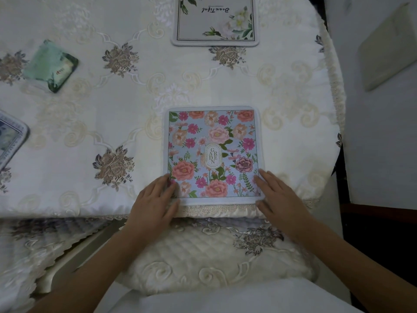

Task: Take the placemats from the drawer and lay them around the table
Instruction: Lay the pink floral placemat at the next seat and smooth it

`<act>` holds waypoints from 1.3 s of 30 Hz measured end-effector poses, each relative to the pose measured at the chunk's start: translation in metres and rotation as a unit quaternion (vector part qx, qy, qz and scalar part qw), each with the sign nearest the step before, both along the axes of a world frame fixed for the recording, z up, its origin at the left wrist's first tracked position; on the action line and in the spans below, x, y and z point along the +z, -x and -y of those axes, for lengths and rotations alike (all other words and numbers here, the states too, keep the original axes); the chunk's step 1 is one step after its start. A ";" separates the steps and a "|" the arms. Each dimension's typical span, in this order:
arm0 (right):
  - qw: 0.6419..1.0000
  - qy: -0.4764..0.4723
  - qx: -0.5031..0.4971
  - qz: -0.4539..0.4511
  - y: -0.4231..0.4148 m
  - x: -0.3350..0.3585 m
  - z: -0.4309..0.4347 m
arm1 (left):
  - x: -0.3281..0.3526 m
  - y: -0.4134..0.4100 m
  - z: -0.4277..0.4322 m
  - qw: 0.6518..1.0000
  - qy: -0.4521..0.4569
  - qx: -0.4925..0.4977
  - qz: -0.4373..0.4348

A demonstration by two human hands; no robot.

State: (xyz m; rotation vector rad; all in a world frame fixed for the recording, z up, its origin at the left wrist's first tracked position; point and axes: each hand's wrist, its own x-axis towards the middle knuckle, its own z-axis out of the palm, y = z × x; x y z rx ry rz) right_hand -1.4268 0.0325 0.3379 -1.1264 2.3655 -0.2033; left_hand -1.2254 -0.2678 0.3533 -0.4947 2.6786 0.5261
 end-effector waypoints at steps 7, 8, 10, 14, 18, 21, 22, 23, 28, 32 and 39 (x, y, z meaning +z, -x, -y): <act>0.999 0.018 -0.027 -0.015 0.034 -0.006 0.035 | -0.013 0.039 0.026 1.000 0.017 0.019 -0.002; 0.999 0.018 -0.030 -0.015 0.040 -0.007 0.040 | -0.014 0.045 0.030 1.000 0.021 0.019 -0.004; 0.999 0.017 -0.038 -0.012 0.052 -0.009 0.050 | -0.017 0.058 0.037 0.999 0.028 0.021 -0.009; 0.998 0.024 -0.055 -0.011 0.075 -0.011 0.069 | -0.022 0.083 0.052 0.999 0.036 0.027 -0.023; 0.997 0.025 -0.067 -0.020 0.100 -0.012 0.091 | -0.025 0.110 0.066 0.998 0.033 0.042 -0.039; 0.995 0.035 -0.085 -0.032 0.115 -0.011 0.113 | -0.026 0.133 0.075 0.997 0.035 0.046 -0.060; 0.994 0.044 -0.088 -0.038 0.118 -0.011 0.121 | -0.027 0.141 0.076 0.996 0.037 0.048 -0.060; 0.994 0.051 -0.087 -0.044 0.121 -0.011 0.129 | -0.028 0.149 0.076 0.996 0.040 0.047 -0.060; 0.997 0.065 -0.007 -0.029 0.118 -0.015 0.179 | -0.031 0.191 0.056 0.996 0.032 -0.022 -0.077; 0.996 0.071 0.040 -0.034 0.113 -0.019 0.198 | -0.029 0.205 0.043 0.995 0.016 -0.049 -0.088; 0.996 0.058 0.014 -0.071 0.129 -0.019 0.157 | -0.032 0.172 0.079 0.995 0.051 -0.007 -0.087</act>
